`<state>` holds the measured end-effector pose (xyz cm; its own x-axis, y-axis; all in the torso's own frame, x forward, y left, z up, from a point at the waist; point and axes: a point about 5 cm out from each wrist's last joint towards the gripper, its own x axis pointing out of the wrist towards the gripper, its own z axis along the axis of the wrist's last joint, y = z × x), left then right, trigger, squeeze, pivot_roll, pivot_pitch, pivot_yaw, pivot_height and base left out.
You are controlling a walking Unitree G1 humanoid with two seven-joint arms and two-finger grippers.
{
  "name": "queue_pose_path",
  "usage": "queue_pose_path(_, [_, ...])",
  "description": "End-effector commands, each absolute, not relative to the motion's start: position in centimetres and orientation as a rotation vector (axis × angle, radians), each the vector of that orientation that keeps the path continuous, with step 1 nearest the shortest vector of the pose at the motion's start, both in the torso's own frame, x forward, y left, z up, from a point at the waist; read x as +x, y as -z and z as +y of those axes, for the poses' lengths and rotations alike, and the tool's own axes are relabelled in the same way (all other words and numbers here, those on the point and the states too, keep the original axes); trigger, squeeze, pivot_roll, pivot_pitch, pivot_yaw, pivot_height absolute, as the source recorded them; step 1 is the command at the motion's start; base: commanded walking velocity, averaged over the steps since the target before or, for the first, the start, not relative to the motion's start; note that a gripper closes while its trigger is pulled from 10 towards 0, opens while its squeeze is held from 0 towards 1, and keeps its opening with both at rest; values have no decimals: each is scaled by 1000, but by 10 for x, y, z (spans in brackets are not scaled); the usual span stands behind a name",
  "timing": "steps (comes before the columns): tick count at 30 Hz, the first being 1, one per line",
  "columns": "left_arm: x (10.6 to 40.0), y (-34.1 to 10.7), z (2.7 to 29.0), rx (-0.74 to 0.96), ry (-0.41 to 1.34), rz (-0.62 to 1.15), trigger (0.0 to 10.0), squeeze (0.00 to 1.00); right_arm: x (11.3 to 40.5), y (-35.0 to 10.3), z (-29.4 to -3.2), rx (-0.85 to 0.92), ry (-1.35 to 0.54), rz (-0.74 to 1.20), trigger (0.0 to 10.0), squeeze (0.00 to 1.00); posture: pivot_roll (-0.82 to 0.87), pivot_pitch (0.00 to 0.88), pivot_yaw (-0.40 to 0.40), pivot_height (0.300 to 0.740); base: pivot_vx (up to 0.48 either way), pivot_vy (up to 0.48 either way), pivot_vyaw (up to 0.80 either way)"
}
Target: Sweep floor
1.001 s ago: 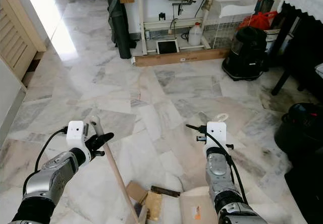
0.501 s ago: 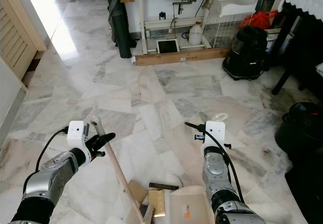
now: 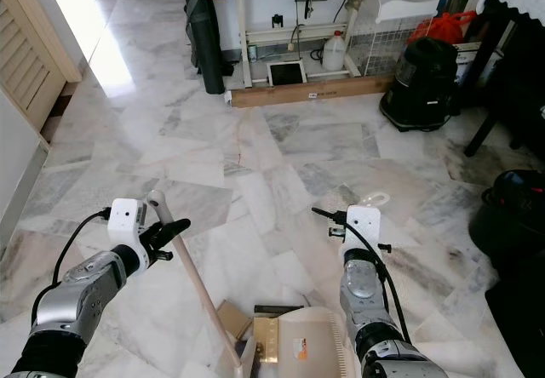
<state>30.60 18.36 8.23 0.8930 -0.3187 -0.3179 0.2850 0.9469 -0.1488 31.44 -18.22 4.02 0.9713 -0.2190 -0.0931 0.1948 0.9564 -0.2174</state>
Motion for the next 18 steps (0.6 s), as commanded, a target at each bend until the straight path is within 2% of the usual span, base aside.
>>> queue_pose_path(1, [304,-84,190,-40,306,339,10000,0,311,-38,-186,-268,201,115,10000,0,61,56,45,740,0,0,0])
queue_pose_path(12, [304,-80,187,-18,290,330,10000,0,306,-32,-184,-319,178,125,10000,0,67,62,46,740,0,0,0])
queue_pose_path(18, [304,-74,179,-108,356,340,10000,0,303,-28,-181,-314,168,138,10000,0,63,64,47,740,0,0,0])
